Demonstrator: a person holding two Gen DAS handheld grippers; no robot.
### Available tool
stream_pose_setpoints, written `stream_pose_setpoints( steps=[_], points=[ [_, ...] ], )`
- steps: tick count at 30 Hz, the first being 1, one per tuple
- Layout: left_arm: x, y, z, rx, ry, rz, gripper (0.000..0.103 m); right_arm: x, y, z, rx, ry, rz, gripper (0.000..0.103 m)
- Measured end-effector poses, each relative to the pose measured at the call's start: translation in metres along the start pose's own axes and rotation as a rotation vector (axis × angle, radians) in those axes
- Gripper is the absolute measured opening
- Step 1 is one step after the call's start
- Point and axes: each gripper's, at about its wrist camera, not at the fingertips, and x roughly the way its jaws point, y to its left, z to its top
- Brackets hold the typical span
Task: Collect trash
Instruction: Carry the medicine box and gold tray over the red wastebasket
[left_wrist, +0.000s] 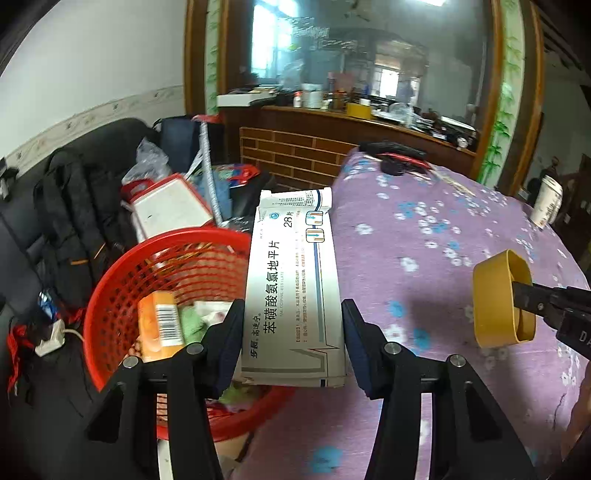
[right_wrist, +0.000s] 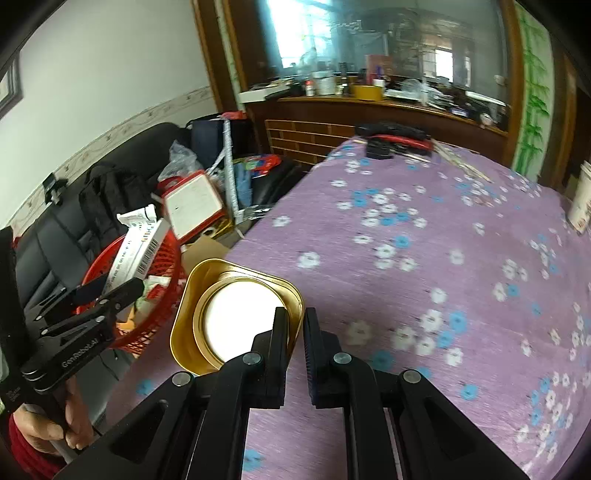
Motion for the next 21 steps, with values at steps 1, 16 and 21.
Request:
stream_pose_setpoints(
  steps=[1, 16, 21],
  points=[
    [0.001, 0.005, 0.0, -0.006, 0.001, 0.006, 0.05, 0.002, 0.005, 0.002, -0.008, 0.004, 0.005, 0.009],
    [0.002, 0.084, -0.001, -0.12, 0.003, 0.086, 0.05, 0.036, 0.079, 0.031, -0.121, 0.028, 0.081, 0.009],
    [0.001, 0.106, 0.001, -0.152, -0.005, 0.109, 0.05, 0.043, 0.095, 0.042, -0.131, 0.029, 0.103, 0.009]
  ],
)
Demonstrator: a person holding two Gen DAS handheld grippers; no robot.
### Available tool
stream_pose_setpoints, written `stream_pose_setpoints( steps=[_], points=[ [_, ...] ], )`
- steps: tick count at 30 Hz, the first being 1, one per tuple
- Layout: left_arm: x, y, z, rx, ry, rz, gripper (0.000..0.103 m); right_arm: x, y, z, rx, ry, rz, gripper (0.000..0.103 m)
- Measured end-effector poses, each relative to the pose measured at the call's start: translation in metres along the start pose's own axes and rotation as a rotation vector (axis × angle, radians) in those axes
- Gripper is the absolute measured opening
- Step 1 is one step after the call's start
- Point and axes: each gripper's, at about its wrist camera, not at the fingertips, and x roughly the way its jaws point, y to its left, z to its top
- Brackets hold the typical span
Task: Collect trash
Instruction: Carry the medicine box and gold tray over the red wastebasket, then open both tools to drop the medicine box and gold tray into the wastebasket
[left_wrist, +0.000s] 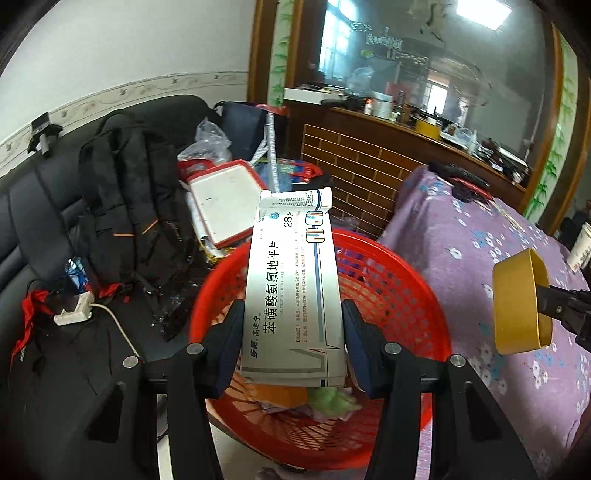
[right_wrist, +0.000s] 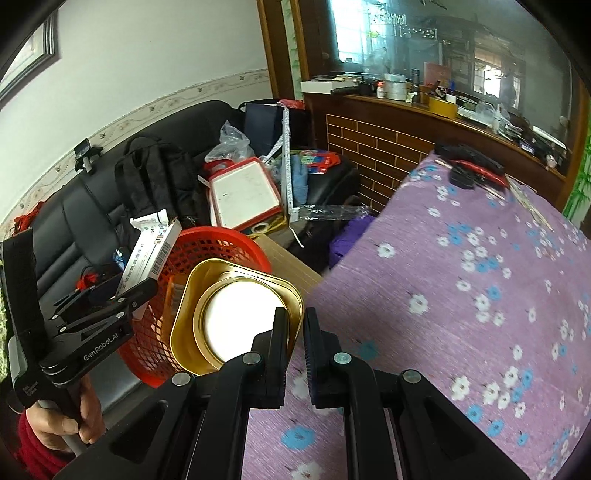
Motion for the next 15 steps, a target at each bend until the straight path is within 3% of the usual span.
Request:
stream_pose_setpoints(
  steps=[15],
  points=[
    [0.014, 0.014, -0.001, -0.008, 0.025, 0.018, 0.05, 0.048, 0.029, 0.024, 0.002, 0.027, 0.054, 0.014]
  ],
)
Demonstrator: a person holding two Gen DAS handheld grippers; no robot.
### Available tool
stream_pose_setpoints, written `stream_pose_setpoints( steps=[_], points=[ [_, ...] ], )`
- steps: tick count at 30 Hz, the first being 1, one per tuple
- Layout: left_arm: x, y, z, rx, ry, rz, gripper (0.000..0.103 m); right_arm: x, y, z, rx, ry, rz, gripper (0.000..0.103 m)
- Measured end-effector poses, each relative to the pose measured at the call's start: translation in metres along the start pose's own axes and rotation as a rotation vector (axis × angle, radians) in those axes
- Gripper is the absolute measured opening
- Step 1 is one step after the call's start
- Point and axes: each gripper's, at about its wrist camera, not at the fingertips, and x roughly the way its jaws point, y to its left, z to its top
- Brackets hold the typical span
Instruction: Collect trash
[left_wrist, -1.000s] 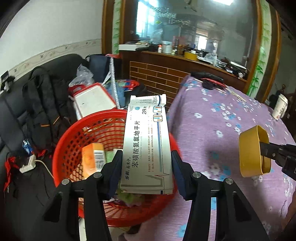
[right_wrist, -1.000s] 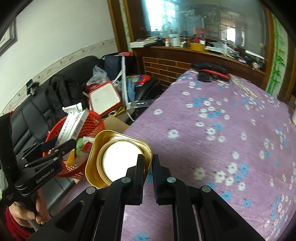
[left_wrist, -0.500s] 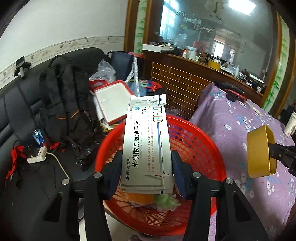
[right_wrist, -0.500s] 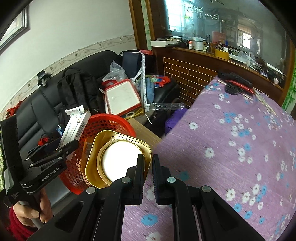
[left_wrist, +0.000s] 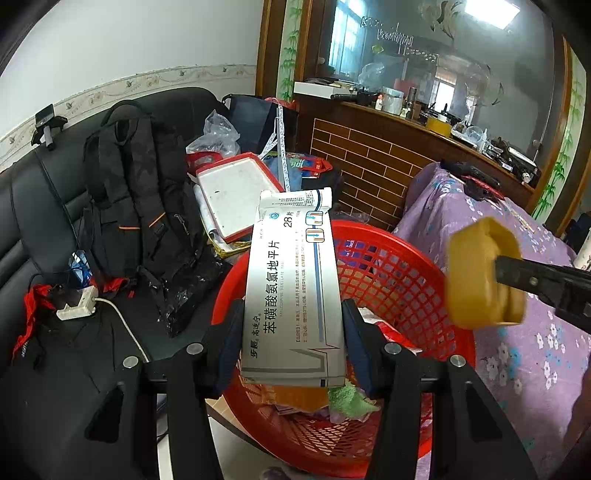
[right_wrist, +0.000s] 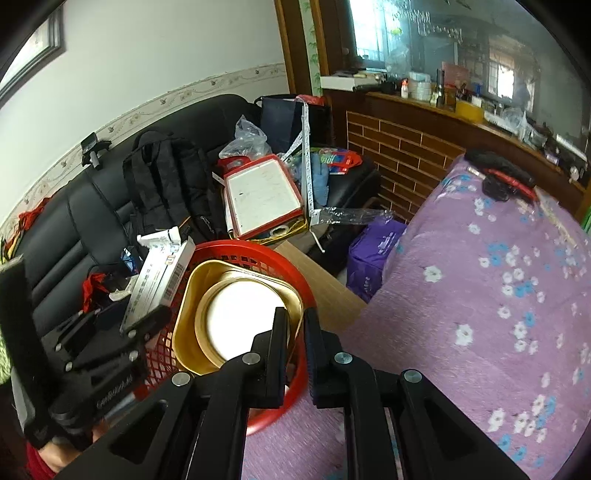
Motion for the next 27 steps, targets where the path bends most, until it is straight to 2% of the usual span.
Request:
stream_pose_setpoints(
  steps=[1, 2, 3, 5, 7, 8, 10, 12, 14, 17, 18, 20, 22, 27],
  points=[
    [0.001, 0.0, -0.001, -0.001, 0.002, 0.002, 0.05, 0.005, 0.0, 0.0, 0.001, 0.005, 0.01, 0.017],
    [0.002, 0.0, -0.002, -0.003, 0.001, 0.003, 0.05, 0.009, -0.001, 0.0, 0.003, 0.011, 0.006, 0.028],
    [0.001, 0.0, -0.003, -0.001, 0.0, 0.006, 0.051, 0.011, -0.003, 0.0, 0.009, 0.011, 0.006, 0.031],
    [-0.003, -0.004, -0.004, 0.023, -0.01, 0.011, 0.054, 0.005, -0.007, -0.002, 0.022, -0.007, 0.034, 0.031],
    [-0.008, -0.007, -0.005, 0.037, -0.033, 0.024, 0.067, -0.008, -0.012, -0.005, 0.029, -0.035, 0.02, 0.031],
    [-0.011, -0.01, -0.005, 0.042, -0.046, 0.035, 0.068, -0.017, -0.013, -0.006, 0.03, -0.054, 0.011, 0.032],
    [-0.017, -0.015, -0.004, 0.046, -0.062, 0.045, 0.069, -0.032, -0.015, -0.01, 0.029, -0.085, -0.003, 0.037],
    [-0.026, -0.019, -0.004, 0.036, -0.077, 0.039, 0.075, -0.049, -0.018, -0.016, 0.034, -0.115, -0.025, 0.052],
    [-0.038, -0.024, -0.004, 0.023, -0.103, 0.038, 0.079, -0.067, -0.02, -0.025, 0.022, -0.145, -0.046, 0.056],
    [-0.06, -0.033, -0.007, 0.018, -0.149, 0.052, 0.091, -0.092, -0.025, -0.043, 0.018, -0.174, -0.095, 0.063],
    [-0.066, -0.036, -0.009, 0.016, -0.167, 0.057, 0.092, -0.1, -0.026, -0.049, 0.016, -0.188, -0.11, 0.068],
    [-0.085, -0.044, -0.014, 0.025, -0.221, 0.081, 0.094, -0.118, -0.028, -0.065, 0.009, -0.224, -0.152, 0.077],
    [-0.102, -0.054, -0.02, 0.038, -0.269, 0.126, 0.103, -0.133, -0.029, -0.078, 0.006, -0.252, -0.181, 0.081],
    [-0.131, -0.077, -0.042, 0.064, -0.329, 0.244, 0.103, -0.172, -0.029, -0.123, -0.011, -0.344, -0.267, 0.095]
  ],
)
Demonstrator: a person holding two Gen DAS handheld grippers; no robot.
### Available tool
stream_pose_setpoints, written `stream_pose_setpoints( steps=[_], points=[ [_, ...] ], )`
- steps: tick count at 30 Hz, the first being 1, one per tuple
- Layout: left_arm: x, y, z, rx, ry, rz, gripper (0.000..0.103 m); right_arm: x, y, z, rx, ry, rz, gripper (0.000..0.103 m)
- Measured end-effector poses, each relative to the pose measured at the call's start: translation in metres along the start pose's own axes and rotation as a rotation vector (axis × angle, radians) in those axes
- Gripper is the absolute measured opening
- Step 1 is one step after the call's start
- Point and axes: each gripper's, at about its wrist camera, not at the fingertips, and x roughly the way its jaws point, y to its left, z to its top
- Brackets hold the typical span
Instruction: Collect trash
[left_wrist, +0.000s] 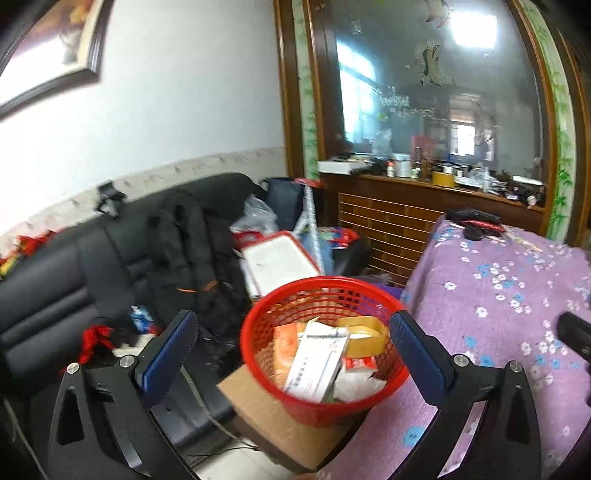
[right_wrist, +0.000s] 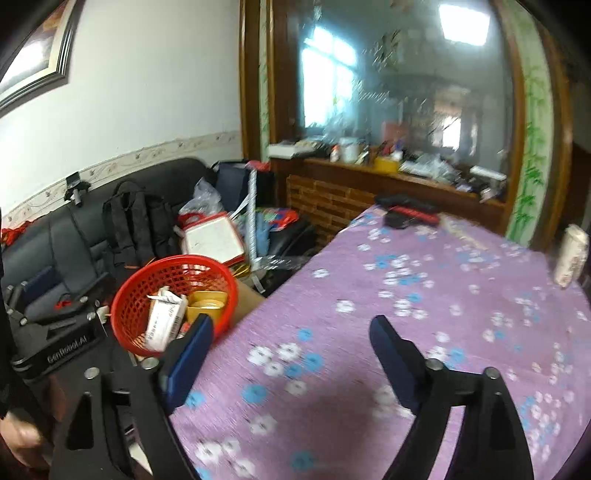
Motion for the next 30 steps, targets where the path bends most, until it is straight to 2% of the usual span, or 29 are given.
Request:
stream_pose_setpoints(
  steps=[4, 7, 10, 14, 19, 30],
  points=[
    [-0.018, -0.013, -0.017, 0.037, 0.001, 0.053, 0.103, -0.026, -0.005, -0.02, -0.022, -0.04, -0.053, 0.096],
    [-0.025, -0.018, -0.029, 0.049, 0.004, 0.023, 0.103, -0.035, -0.011, -0.034, -0.016, -0.044, -0.073, 0.098],
    [-0.027, -0.026, -0.037, 0.078, 0.03, 0.036, 0.103, -0.038, -0.019, -0.044, 0.016, -0.033, -0.068, 0.098],
    [-0.028, -0.032, -0.041, 0.085, 0.054, -0.034, 0.103, -0.037, -0.026, -0.047, 0.043, -0.011, -0.06, 0.098],
    [-0.033, -0.04, -0.045, 0.113, 0.022, -0.023, 0.103, -0.036, -0.024, -0.045, 0.043, -0.007, -0.061, 0.098],
    [-0.028, -0.034, -0.047, 0.102, 0.031, -0.038, 0.103, -0.031, -0.013, -0.045, 0.02, 0.011, -0.051, 0.098]
  ],
)
